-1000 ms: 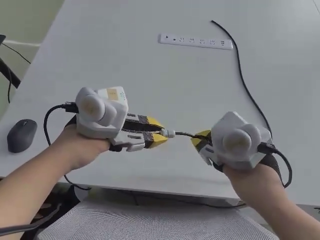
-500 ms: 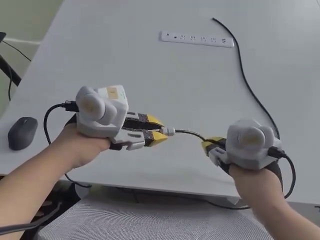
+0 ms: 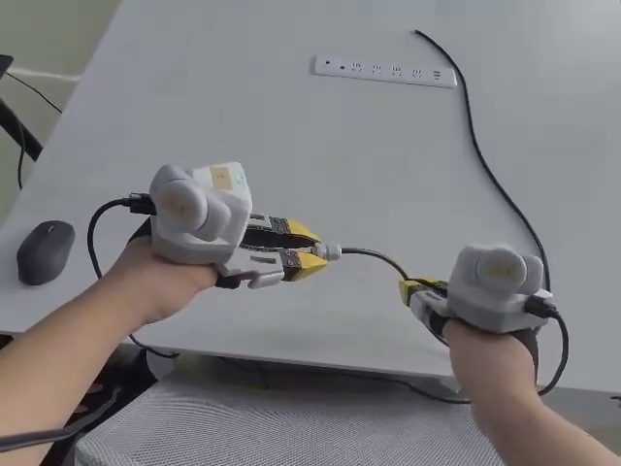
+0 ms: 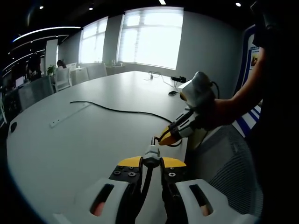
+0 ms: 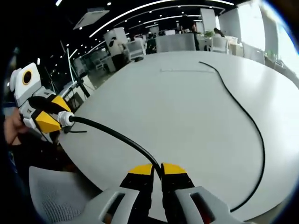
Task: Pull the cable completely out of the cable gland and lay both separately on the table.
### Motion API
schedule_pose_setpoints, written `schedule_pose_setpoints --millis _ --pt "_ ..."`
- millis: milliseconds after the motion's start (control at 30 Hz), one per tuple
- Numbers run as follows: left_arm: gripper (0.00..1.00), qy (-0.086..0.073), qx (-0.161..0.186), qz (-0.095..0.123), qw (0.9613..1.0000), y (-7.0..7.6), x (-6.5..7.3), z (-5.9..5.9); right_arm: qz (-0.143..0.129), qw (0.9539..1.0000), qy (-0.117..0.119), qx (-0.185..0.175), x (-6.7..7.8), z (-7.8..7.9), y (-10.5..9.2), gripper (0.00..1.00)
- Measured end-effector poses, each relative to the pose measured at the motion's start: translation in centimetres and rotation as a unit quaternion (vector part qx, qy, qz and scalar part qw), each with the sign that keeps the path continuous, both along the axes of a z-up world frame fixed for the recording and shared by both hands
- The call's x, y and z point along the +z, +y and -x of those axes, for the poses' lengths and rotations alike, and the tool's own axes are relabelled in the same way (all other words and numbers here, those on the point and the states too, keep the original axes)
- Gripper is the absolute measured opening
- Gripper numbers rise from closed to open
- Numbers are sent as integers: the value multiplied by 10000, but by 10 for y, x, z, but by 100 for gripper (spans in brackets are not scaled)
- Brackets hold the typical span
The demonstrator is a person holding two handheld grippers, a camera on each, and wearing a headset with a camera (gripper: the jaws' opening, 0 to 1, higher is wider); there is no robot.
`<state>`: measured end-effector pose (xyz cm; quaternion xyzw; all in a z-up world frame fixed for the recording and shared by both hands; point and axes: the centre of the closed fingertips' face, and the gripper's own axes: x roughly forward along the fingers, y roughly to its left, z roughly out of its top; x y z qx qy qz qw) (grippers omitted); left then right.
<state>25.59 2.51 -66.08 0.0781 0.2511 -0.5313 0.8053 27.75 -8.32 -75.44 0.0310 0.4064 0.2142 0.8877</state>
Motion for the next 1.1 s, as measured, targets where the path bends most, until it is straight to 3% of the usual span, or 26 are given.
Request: schedule_pose_setpoints --millis 267,733,933,1100 --pt "15 11 24 -12 10000 2 0 0 -96 10000 13 -16 1 3 1 1" --pt "15 49 117 13 9999 9 1 -4 84 9987 -172 465 15 10 7 5" --pt "15 67 83 -7 9999 10 -1 -1 412 9917 -522 1103 31 17 18 12" --pt "15 69 75 -2 9999 10 0 0 567 9852 -799 1408 49 18 28 17"
